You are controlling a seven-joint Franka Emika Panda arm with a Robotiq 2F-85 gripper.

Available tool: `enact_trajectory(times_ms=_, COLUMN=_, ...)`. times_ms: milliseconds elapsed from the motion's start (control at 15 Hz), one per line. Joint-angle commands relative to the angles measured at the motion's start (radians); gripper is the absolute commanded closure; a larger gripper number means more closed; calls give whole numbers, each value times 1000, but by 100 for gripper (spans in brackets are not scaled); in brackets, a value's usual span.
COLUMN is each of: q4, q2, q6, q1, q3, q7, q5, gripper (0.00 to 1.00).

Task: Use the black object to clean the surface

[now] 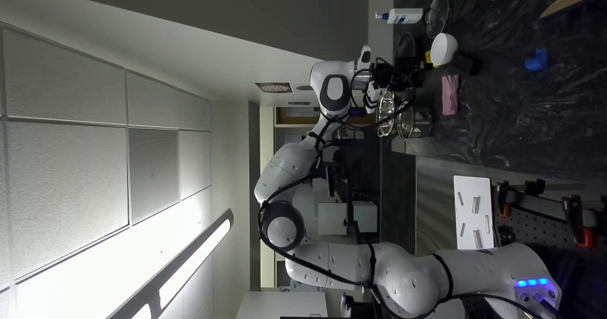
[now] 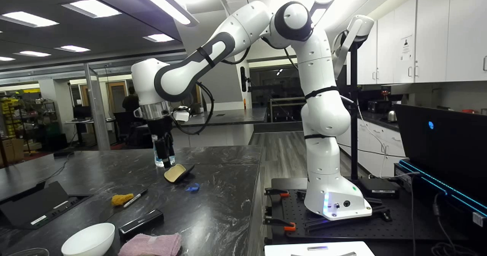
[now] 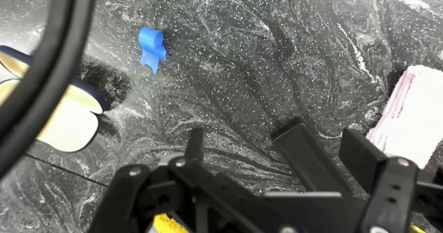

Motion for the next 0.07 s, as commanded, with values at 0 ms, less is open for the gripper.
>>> enact_trajectory(times_ms=0, q4=1, q2=0, q6=-2, q1=5, q3=-5, q7=0, q5=1, gripper=0)
